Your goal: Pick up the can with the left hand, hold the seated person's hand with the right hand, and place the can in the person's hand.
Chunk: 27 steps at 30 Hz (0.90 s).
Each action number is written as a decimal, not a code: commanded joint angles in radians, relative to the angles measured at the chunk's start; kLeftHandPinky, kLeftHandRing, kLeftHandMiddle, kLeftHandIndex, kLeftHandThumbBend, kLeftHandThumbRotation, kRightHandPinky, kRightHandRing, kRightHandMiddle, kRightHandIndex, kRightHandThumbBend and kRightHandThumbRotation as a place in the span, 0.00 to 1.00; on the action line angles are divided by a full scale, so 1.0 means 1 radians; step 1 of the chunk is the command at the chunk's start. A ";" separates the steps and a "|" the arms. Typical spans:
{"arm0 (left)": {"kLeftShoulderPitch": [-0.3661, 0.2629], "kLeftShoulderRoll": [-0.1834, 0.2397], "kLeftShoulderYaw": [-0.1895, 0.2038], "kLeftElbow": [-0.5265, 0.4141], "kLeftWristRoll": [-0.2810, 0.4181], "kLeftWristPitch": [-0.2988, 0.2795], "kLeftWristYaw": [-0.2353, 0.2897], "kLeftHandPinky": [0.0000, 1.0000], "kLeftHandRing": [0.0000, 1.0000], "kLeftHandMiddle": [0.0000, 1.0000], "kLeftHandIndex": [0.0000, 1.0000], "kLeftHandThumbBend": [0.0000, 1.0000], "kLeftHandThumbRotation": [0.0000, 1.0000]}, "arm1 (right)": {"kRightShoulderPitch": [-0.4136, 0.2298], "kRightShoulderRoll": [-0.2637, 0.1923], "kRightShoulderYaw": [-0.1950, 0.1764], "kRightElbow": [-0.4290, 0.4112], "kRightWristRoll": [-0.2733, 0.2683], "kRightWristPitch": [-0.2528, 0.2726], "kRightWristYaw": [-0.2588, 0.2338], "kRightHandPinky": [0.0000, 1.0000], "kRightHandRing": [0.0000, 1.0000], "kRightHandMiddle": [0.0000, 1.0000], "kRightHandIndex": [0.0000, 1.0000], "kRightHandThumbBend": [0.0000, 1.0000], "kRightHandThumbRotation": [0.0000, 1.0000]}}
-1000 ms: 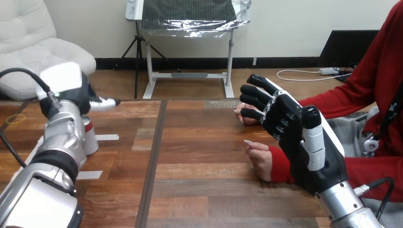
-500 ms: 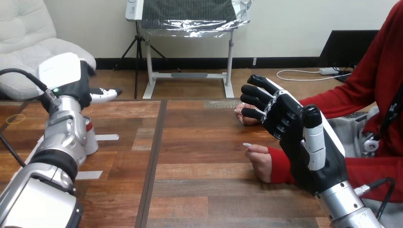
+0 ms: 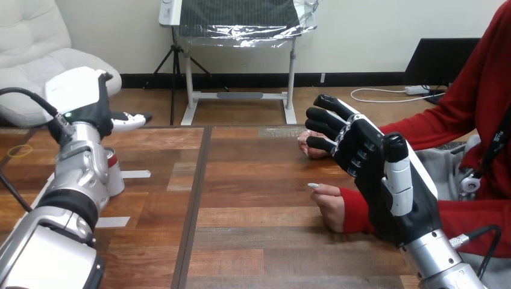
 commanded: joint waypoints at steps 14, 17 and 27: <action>-0.031 0.024 0.035 -0.013 -0.037 0.029 -0.120 0.97 0.94 0.94 0.92 0.89 0.71 | -0.060 0.007 -0.013 -0.006 0.002 -0.015 -0.015 0.83 0.88 0.86 0.88 0.84 1.00; -0.029 0.026 0.041 -0.013 -0.046 0.033 -0.142 0.97 0.95 0.95 0.93 0.88 0.74 | -0.059 0.008 -0.012 -0.007 -0.001 -0.016 -0.019 0.83 0.87 0.86 0.88 0.84 1.00; -0.023 0.032 0.071 -0.007 -0.088 0.044 -0.199 0.98 0.99 0.99 0.97 0.87 0.80 | -0.058 0.006 -0.011 -0.010 0.000 -0.021 -0.019 0.81 0.87 0.86 0.89 0.83 1.00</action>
